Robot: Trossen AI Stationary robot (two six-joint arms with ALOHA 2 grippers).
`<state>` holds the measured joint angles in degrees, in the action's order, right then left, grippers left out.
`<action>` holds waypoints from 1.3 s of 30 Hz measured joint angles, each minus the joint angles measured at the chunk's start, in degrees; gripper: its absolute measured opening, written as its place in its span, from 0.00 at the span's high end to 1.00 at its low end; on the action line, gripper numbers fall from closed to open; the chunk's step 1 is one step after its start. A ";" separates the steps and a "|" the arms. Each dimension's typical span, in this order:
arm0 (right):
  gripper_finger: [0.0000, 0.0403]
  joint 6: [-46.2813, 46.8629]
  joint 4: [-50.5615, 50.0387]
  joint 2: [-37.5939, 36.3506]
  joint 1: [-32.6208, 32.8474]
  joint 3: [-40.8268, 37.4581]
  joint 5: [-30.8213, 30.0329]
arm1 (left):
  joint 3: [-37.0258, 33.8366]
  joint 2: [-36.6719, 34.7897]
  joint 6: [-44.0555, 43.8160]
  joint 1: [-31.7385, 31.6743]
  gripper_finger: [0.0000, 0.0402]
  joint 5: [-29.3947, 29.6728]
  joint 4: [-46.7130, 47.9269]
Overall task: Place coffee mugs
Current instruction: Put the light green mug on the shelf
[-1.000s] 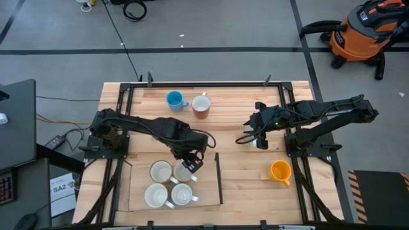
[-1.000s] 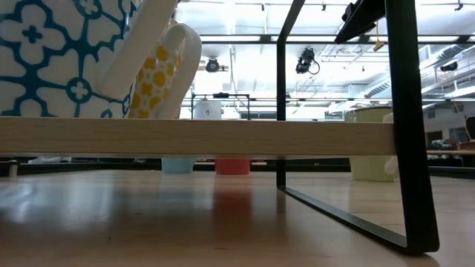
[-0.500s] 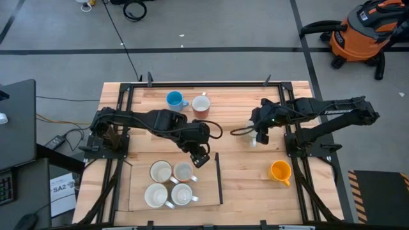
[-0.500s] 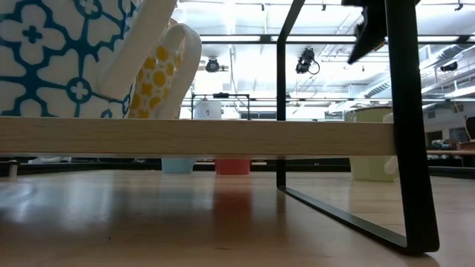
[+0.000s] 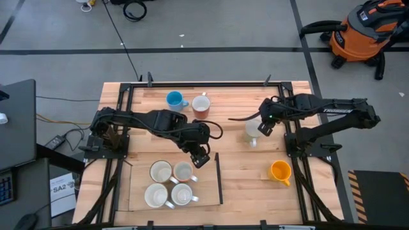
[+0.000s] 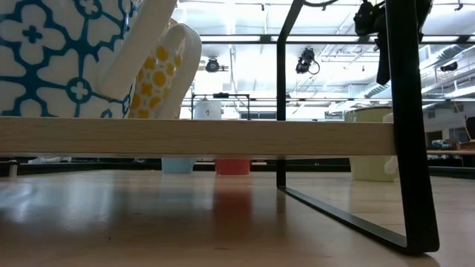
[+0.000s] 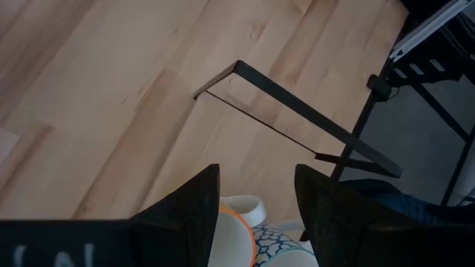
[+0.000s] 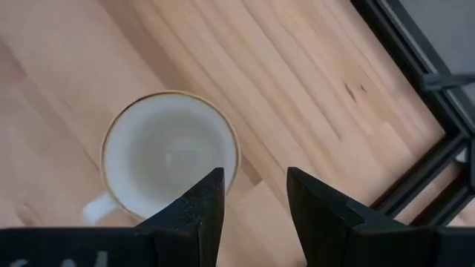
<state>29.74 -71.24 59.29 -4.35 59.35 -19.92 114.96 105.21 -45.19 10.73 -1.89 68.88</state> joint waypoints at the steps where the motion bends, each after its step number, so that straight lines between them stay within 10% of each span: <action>1: 0.62 0.46 0.02 0.00 -0.33 0.00 0.00 | 0.00 0.00 0.00 0.07 0.55 0.00 0.00; 30: 0.63 3.60 16.10 -0.07 -2.61 -18.83 4.32 | -0.13 -1.33 0.97 1.10 0.55 1.26 1.16; 39: 0.84 5.70 16.38 -0.07 -2.61 -19.63 6.03 | -0.11 -8.30 4.33 6.90 0.55 10.68 13.89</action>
<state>35.44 -54.86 59.22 -6.96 39.72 -13.89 114.85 96.91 -40.86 17.63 8.79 82.77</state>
